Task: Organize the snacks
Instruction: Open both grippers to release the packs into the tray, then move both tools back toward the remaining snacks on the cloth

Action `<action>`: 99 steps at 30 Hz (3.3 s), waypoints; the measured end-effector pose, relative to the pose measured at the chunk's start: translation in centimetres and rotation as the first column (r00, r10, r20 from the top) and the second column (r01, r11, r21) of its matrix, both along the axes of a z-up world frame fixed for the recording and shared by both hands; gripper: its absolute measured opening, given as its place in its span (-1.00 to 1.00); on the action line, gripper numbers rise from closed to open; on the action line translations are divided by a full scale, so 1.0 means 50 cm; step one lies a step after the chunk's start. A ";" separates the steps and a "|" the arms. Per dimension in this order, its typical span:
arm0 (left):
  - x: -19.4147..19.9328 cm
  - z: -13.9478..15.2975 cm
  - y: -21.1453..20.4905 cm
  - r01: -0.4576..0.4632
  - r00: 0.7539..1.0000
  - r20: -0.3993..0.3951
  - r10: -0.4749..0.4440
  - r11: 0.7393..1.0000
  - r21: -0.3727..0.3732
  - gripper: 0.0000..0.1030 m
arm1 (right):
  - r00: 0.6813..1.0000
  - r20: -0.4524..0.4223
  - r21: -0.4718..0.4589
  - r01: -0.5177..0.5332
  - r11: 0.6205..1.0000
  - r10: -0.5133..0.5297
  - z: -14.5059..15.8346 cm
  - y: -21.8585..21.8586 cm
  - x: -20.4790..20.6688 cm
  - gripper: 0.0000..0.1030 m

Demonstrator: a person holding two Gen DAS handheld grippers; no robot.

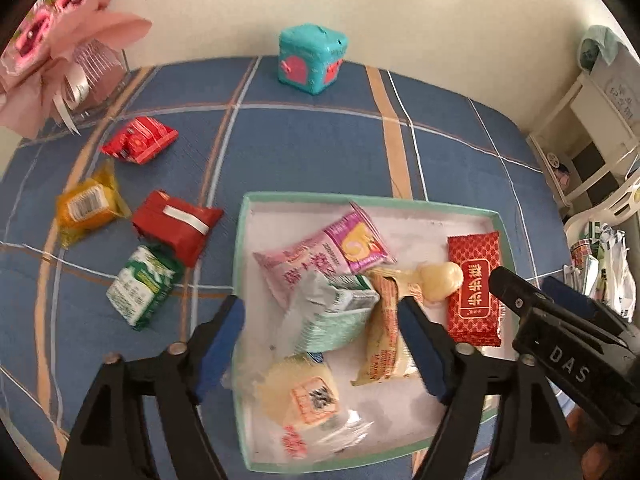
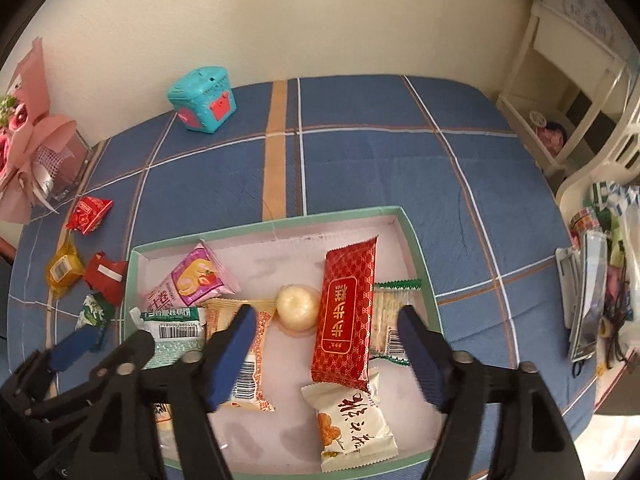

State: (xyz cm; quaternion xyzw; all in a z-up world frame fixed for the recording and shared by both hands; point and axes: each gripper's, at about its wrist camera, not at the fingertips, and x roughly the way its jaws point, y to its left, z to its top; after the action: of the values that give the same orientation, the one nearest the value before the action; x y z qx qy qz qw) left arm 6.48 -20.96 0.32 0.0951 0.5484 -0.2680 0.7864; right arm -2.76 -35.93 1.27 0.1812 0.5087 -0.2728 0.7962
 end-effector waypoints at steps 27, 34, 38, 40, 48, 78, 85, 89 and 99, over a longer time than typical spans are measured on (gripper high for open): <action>0.029 0.007 0.053 -0.108 0.985 0.147 0.093 0.989 0.102 0.97 | 1.000 0.007 -0.042 -0.005 0.999 0.005 -0.013 0.021 0.015 1.00; 0.046 0.002 0.075 -0.119 0.982 0.162 0.096 0.983 0.137 0.97 | 0.999 -0.023 -0.037 -0.037 0.999 0.036 -0.033 0.064 0.051 1.00; 0.066 -0.001 0.107 -0.154 0.978 0.163 0.130 0.977 0.145 0.97 | 0.998 -0.022 -0.031 -0.063 0.998 0.063 -0.039 0.094 0.070 1.00; 0.079 -0.002 0.130 -0.176 0.975 0.163 0.152 0.973 0.150 0.97 | 0.997 -0.020 -0.028 -0.077 0.997 0.077 -0.042 0.110 0.081 1.00; 0.130 -0.013 0.225 -0.256 0.962 0.141 0.235 0.954 0.156 0.97 | 0.988 -0.029 -0.026 -0.152 0.988 0.151 -0.056 0.192 0.131 1.00; 0.234 -0.039 0.443 -0.418 0.908 0.090 0.409 0.898 0.140 0.97 | 0.948 -0.001 0.006 -0.319 0.948 0.319 -0.090 0.393 0.246 1.00; 0.233 -0.073 0.400 -0.363 0.932 0.031 0.362 0.922 0.137 0.97 | 0.955 -0.028 -0.014 -0.296 0.955 0.296 -0.100 0.377 0.246 1.00; 0.226 -0.083 0.377 -0.336 0.941 0.023 0.337 0.931 0.141 0.97 | 0.955 -0.031 -0.021 -0.294 0.955 0.294 -0.100 0.364 0.248 1.00; 0.225 -0.102 0.339 -0.306 0.950 -0.023 0.310 0.945 0.113 0.97 | 0.957 -0.067 -0.076 -0.286 0.955 0.281 -0.095 0.338 0.247 1.00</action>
State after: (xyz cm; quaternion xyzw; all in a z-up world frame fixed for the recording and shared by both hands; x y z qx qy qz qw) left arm 17.71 -4.01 -4.78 0.0453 0.5861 -0.1138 0.8009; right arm 9.60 -19.05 -3.46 0.0646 0.5391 -0.1819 0.8198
